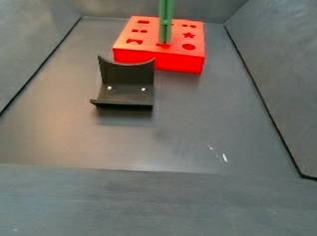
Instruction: Insert the 3 prong object.
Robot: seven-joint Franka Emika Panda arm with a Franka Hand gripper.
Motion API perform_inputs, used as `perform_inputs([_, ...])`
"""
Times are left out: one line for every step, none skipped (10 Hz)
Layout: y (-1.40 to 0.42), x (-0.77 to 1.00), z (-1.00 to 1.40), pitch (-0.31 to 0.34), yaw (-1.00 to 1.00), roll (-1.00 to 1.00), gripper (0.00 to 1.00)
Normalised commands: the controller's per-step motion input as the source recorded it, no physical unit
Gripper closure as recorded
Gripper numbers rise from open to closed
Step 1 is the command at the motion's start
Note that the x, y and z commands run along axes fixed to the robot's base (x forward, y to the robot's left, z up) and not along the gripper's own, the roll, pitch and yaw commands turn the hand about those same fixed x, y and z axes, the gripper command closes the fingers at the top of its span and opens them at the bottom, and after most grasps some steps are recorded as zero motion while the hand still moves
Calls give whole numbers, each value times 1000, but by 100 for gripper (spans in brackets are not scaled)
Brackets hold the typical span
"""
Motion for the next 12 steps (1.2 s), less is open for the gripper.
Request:
perform_inputs([0,157,0,0,77,0,100])
perform_inputs([9,57,-17,-10,63,0,100])
perform_inputs([0,0,-26,-16,0,0,100])
perform_inputs([0,0,-40,-16,-3,0,100])
perform_inputs([0,26,-49,-17,-26,0,100])
perform_inputs([0,137,-37,-13,-111,1,100])
perform_inputs([0,111,-3,0,-86,13,100])
perform_inputs([0,80,-49,-14,-97,0,100])
perform_inputs([0,94,-106,-50,-143,0,100])
perform_inputs([0,0,-89,-34,-29,0,100])
perform_inputs([0,0,-120,-47,-77,0,100])
perform_inputs([0,0,-169,-61,-111,0,100])
